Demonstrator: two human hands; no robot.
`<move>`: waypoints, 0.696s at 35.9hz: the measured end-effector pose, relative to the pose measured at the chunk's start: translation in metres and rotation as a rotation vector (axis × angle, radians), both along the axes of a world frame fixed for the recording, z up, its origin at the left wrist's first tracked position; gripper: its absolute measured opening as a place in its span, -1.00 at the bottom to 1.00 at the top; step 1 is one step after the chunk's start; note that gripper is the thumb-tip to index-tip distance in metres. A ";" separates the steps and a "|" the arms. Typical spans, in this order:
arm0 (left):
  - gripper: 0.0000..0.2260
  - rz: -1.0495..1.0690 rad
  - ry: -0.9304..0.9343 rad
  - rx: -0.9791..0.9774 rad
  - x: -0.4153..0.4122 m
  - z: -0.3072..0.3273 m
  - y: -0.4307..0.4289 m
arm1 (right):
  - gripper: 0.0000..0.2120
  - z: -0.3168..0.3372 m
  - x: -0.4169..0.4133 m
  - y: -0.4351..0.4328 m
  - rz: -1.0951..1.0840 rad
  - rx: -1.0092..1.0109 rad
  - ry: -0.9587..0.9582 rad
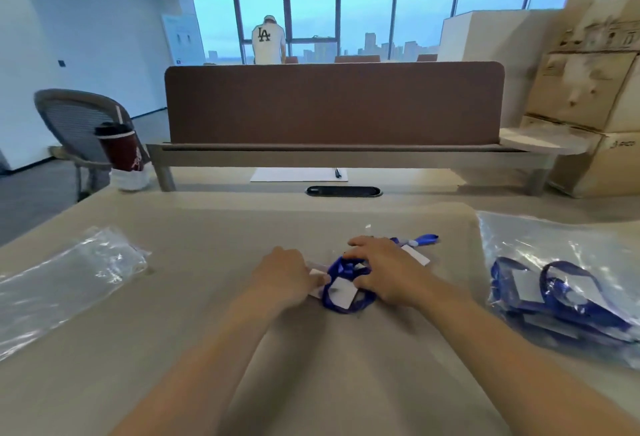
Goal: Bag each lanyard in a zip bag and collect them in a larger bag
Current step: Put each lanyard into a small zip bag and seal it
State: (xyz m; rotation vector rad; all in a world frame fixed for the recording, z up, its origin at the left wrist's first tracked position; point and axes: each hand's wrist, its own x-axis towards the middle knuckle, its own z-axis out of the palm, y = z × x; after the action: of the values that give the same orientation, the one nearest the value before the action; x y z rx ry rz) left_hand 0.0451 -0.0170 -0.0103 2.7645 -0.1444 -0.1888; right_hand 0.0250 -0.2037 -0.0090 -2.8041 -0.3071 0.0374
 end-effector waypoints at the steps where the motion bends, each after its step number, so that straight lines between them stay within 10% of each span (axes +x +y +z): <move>1: -0.63 0.009 0.015 0.018 0.002 -0.003 0.001 | -0.51 -0.002 0.003 0.002 0.009 0.006 0.018; 25: -0.33 -0.302 0.051 0.180 0.021 0.001 0.023 | -0.57 -0.002 0.026 0.020 0.002 -0.062 0.079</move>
State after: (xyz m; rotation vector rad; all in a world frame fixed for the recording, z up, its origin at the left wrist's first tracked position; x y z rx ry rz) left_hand 0.0664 0.0060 -0.0089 2.8997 -0.5578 -0.3664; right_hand 0.0511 -0.1839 -0.0105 -2.8551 -0.2945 0.1598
